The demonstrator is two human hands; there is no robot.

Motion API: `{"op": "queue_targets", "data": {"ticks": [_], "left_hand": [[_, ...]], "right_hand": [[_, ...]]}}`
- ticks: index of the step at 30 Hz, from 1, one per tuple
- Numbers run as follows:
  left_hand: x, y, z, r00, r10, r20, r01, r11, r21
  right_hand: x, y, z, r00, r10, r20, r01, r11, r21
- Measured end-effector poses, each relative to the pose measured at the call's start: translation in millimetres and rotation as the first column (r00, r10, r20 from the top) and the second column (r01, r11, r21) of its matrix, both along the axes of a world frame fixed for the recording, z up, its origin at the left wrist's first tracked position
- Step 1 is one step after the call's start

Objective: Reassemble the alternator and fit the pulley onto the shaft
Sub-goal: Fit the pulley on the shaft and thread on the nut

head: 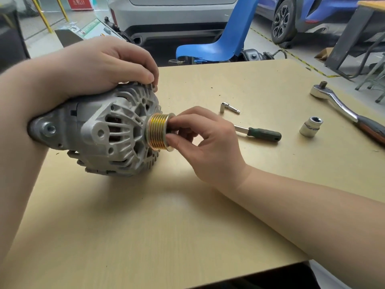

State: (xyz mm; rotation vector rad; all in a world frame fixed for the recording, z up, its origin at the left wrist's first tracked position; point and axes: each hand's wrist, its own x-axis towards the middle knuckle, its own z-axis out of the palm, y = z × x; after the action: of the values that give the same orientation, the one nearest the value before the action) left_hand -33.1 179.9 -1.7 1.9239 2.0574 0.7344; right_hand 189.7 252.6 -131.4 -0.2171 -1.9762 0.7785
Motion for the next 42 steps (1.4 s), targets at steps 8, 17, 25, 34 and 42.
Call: {"op": "queue_targets", "data": {"ticks": [8, 17, 25, 34, 42], "left_hand": [[-22.5, -24.9, -4.8, 0.968, 0.049, 0.246, -0.079, 0.991, 0.11], [-57.1, -69.5, -34.1, 0.786, 0.023, 0.618, -0.285, 0.9, 0.329], [-69.8, -88.1, -56.4, 0.68, -0.069, 0.73, -0.353, 0.842, 0.409], [-72.1, -88.4, -69.2, 0.62, -0.087, 0.779, -0.409, 0.812, 0.416], [-74.9, -89.2, -76.6, 0.591, -0.111, 0.799, -0.399, 0.82, 0.41]], "right_hand": [[-22.2, -2.6, 30.2, 0.996, 0.012, 0.091, -0.001, 0.992, -0.124], [-61.1, -18.6, 110.6, 0.866, 0.037, 0.498, -0.1, 0.99, 0.1], [-103.6, -52.5, 152.4, 0.731, -0.175, 0.66, -0.195, 0.873, 0.448], [-114.1, -62.4, 167.0, 0.648, -0.294, 0.703, -0.244, 0.795, 0.556], [-112.5, -66.5, 161.9, 0.625, -0.385, 0.679, -0.132, 0.805, 0.578]]}}
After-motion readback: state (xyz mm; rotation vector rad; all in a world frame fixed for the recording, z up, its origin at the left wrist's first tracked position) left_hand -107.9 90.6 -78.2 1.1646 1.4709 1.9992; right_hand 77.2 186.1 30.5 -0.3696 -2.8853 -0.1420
